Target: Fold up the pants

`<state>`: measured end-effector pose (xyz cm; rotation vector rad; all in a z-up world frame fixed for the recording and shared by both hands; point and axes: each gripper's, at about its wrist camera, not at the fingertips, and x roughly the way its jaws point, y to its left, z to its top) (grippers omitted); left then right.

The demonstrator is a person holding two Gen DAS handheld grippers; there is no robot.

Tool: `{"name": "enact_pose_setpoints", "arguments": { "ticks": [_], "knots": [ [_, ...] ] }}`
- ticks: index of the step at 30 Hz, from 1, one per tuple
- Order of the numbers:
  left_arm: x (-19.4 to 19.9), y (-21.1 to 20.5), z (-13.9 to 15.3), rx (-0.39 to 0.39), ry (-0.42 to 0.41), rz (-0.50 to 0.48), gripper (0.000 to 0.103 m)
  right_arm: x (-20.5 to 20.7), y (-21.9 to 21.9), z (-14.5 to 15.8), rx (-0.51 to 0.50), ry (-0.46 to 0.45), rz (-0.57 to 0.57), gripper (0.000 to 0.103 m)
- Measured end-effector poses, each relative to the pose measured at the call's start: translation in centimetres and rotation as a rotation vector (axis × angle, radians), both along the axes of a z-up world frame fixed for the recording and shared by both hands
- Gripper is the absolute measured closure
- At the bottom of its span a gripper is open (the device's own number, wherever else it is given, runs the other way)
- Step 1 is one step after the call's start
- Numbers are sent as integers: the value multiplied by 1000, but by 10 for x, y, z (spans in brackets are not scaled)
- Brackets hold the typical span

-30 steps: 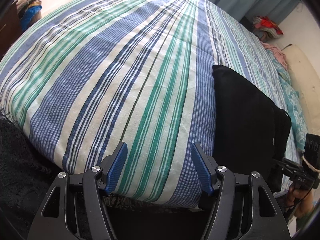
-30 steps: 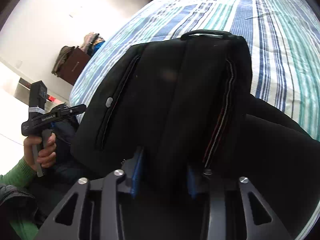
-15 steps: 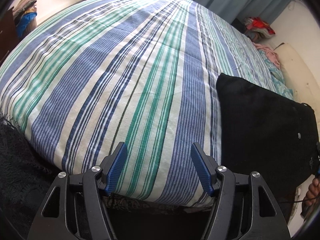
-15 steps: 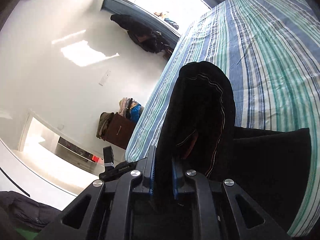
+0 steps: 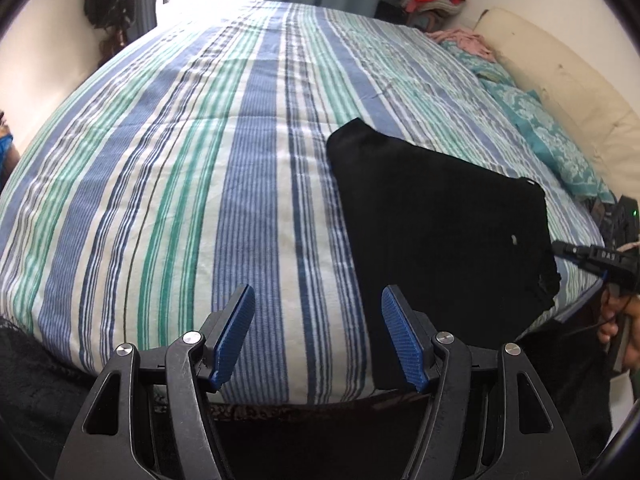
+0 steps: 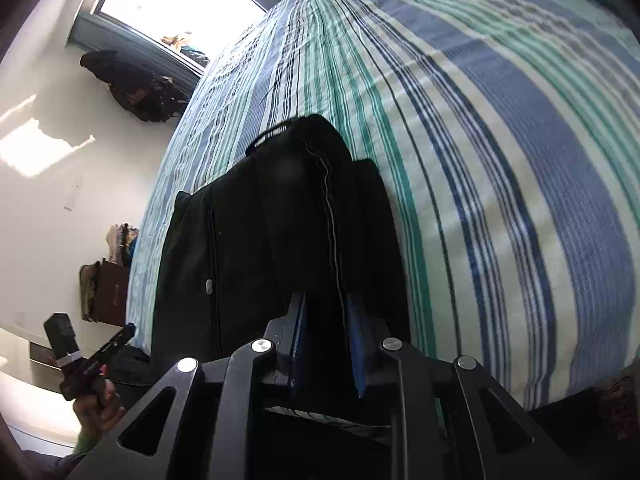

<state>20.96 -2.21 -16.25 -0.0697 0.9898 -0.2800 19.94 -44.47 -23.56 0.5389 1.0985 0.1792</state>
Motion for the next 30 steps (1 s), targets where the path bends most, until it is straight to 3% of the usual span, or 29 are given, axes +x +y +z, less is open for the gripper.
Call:
{"name": "enact_pose_setpoints", "arguments": {
  "ticks": [2,3,6,8,10,11,12,14,16,18,24,26,30],
  "knots": [
    [-3,-18,4,20,-39,-51,34,9,12,35,-139,-85,46,80],
    [-3,-29,3,34,-46,-82,34,14,18,51,-154,-127,74,80],
    [-1,-57,-6,68,-45,-149,34,39,44,83,-142,-236,159,80],
    [-1,-69,-15,97,-28,-184,34,62,62,83,-113,-253,203,80],
    [-2,-77,-27,128,5,-206,34,82,76,60,-151,-208,197,80],
    [-3,-78,-31,133,12,-207,33,90,79,42,-237,-154,180,87],
    [-5,-77,-32,126,11,-206,32,98,76,19,-285,-105,165,87],
    [-10,-73,-28,109,16,-194,32,95,61,-10,-233,-79,97,87],
    [-14,-68,-21,91,9,-178,31,88,57,-3,-214,-113,46,87],
    [-16,-61,-14,67,-1,-162,31,77,61,15,-261,-148,50,87],
    [-12,-56,-12,48,-9,-134,31,6,79,56,-341,-196,139,86],
    [-11,-63,-19,76,2,-153,31,-16,92,51,-348,-162,203,86],
    [-13,-77,-35,130,36,-176,30,-36,105,0,-447,27,254,86]
  ]
}}
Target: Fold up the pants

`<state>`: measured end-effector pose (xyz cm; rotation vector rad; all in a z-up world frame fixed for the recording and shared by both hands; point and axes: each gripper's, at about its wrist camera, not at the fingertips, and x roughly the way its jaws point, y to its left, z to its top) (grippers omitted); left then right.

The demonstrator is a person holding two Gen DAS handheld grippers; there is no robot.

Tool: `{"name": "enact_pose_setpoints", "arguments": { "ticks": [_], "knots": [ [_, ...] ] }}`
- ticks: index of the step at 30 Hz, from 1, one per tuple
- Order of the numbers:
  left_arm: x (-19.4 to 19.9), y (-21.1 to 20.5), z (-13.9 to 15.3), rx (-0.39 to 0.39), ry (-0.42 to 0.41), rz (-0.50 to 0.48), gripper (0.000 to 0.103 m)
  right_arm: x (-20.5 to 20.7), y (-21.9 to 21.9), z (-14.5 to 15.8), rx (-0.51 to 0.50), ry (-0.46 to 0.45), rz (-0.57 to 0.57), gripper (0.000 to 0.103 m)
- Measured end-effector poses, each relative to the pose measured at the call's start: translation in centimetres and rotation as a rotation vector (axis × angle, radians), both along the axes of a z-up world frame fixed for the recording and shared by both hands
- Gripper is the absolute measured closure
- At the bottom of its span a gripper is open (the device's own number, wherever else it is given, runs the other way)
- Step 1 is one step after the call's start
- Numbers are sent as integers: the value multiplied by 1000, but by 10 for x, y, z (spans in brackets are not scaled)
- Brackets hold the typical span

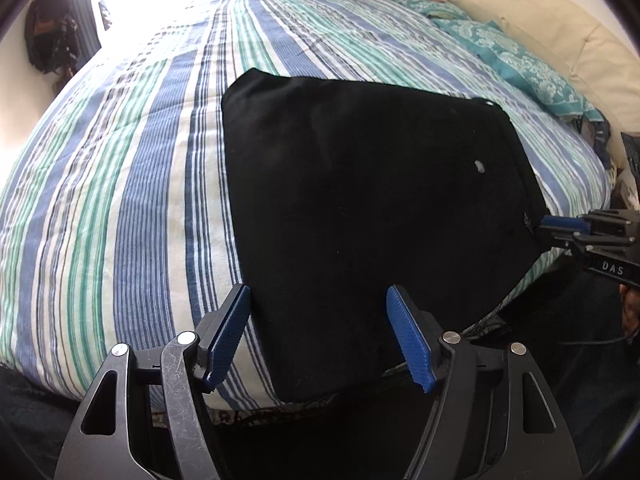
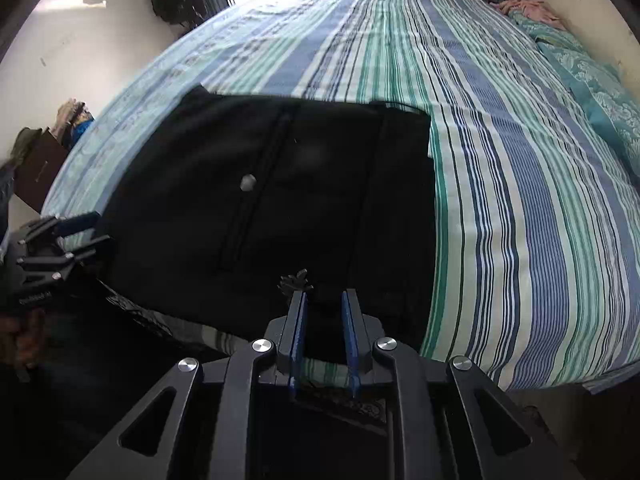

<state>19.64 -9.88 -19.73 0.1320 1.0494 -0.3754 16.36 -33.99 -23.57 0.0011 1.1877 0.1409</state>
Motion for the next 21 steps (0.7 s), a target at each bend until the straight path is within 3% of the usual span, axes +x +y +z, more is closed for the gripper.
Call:
{"name": "enact_pose_setpoints", "arguments": {
  "ticks": [4,6,8,9,14,21],
  "knots": [
    [-3,8,14,-9,-13,23,24,-14,-4,3,-19,-6,-60,85],
    [-1,14,20,-18,-22,50,20,-26,-7,16,-23,-59,-111,74],
    [2,19,22,-15,-23,73,18,-38,-10,25,-11,-127,-163,38],
    [3,21,23,-11,-24,81,18,-44,-12,30,-8,-160,-193,32],
    [3,23,21,35,-41,96,18,-58,-17,43,8,-276,-291,30],
    [3,24,21,67,-50,109,18,-57,-17,41,9,-264,-311,30]
  ]
}}
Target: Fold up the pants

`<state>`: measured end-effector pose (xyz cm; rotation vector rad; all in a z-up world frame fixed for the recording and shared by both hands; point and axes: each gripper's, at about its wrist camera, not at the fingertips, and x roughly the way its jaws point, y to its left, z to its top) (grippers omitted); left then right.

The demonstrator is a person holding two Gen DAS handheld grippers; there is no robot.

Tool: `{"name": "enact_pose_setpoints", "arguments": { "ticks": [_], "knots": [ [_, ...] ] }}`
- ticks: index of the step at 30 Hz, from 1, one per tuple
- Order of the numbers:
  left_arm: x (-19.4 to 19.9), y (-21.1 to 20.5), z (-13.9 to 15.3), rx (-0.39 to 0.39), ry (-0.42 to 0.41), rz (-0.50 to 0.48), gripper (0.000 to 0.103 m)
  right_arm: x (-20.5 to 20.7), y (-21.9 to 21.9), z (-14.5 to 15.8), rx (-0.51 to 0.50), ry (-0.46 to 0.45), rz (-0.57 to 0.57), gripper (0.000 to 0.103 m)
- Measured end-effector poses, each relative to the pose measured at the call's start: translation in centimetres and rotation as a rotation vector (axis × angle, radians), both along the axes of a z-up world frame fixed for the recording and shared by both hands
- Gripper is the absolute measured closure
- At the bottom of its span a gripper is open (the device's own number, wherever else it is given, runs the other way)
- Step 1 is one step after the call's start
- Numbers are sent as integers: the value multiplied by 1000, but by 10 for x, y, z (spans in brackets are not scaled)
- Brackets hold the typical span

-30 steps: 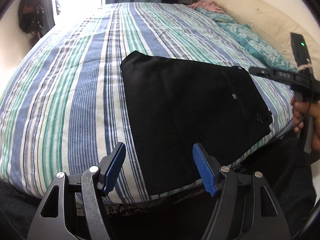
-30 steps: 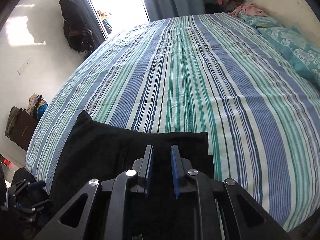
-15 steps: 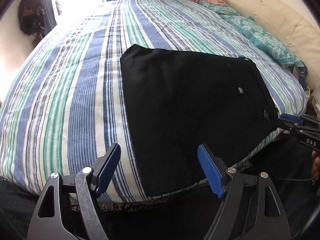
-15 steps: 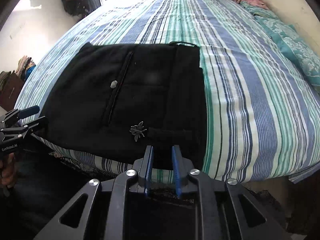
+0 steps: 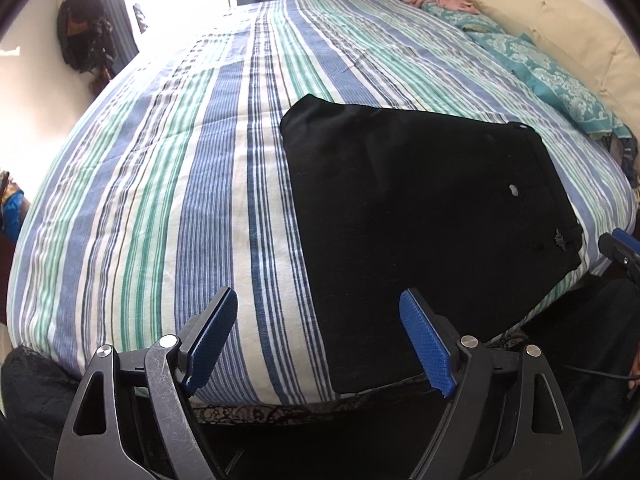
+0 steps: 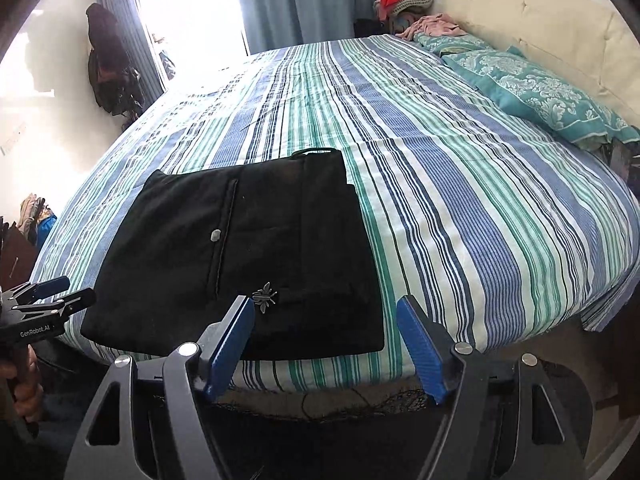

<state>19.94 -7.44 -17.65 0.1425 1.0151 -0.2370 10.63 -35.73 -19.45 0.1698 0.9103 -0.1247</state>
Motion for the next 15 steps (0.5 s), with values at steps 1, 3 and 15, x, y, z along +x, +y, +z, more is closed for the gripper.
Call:
{"name": "enact_pose_setpoints", "arguments": {
  "ticks": [1,3,15],
  "knots": [
    [0,0,0,4,-1,2,18,0,1,1,-2,-3,3,30],
    [1,-1,-1,9,0,3,18,1,2,0,-4,-1,9,30],
    [17,26,-10,-50,49,70,17,2,-13,-6,147,-14,27,30]
  ]
}}
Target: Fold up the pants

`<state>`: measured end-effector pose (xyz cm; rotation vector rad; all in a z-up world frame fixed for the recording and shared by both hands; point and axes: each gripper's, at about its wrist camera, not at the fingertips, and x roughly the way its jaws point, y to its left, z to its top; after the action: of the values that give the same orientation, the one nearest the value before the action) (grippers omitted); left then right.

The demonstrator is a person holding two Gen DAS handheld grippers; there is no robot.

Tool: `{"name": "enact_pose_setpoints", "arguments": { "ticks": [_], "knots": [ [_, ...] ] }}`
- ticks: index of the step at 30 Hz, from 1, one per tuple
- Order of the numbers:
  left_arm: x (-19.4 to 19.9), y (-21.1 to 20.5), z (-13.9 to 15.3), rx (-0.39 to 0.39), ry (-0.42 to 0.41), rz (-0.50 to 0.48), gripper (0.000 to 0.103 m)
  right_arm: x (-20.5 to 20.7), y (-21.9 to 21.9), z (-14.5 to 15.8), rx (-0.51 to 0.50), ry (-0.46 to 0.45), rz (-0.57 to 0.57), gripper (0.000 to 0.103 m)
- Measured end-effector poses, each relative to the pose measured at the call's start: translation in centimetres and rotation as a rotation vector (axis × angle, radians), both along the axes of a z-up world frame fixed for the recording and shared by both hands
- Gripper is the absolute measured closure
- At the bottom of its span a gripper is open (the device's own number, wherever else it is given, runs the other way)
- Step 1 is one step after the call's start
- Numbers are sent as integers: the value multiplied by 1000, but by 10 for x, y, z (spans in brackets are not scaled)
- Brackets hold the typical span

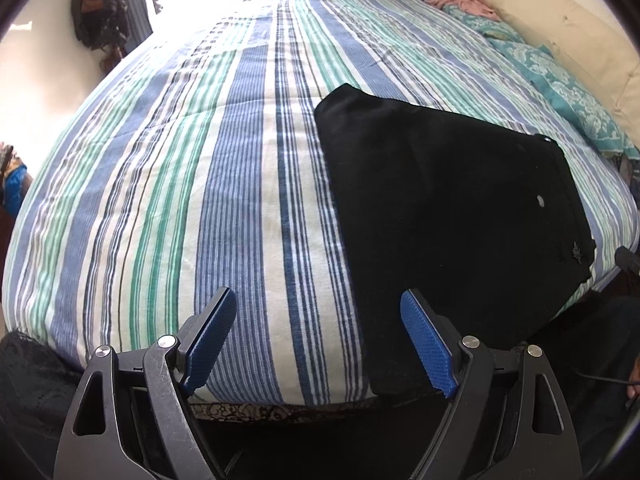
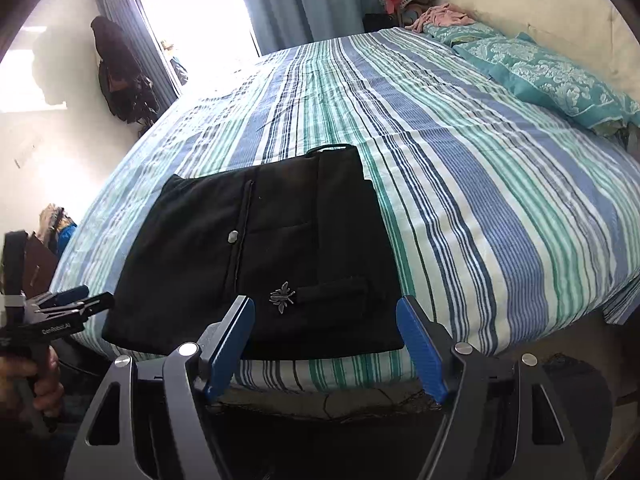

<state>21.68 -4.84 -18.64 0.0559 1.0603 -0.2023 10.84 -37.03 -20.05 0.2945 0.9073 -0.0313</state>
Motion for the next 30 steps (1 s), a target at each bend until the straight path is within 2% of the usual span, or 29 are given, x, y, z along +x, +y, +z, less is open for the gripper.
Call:
{"name": "enact_pose_setpoints", "arguments": {
  "ticks": [3,7,9,13,16,18,19,20,21,23,24,26,28,30],
  "knots": [
    [12,17,-6,-82,45,21,17,10,-27,-3,167,-9,17,29],
    [31,23,-21,-244,152,-12,17,41,-63,-21,269,53,80,28],
    [39,18,-25,-305,174,-40,17,60,-79,-34,310,107,105,28],
    [52,-5,-26,-333,178,-118,16,91,-92,-58,404,183,162,28],
    [64,-18,-37,-371,248,-157,15,106,-93,-74,408,223,174,27],
    [67,-25,-42,-382,263,-165,15,112,-94,-84,459,232,191,23],
    [68,-28,-42,-393,260,-168,17,114,-95,-87,507,223,200,23],
    [69,-31,-42,-417,268,-173,39,116,-94,-91,583,221,225,24],
    [70,-33,-42,-420,276,-160,46,118,-91,-94,625,229,243,25],
    [69,-35,-34,-407,246,-133,70,120,-76,-91,504,254,281,39],
    [64,-36,-28,-400,223,-135,74,122,-71,-87,450,260,295,42],
    [56,-39,-13,-372,176,-147,80,120,-62,-75,402,257,307,59],
    [53,-37,1,-366,144,-154,81,119,-50,-57,355,224,346,66],
    [56,-33,17,-386,122,-161,81,119,-43,-38,365,181,366,69]
  ]
}}
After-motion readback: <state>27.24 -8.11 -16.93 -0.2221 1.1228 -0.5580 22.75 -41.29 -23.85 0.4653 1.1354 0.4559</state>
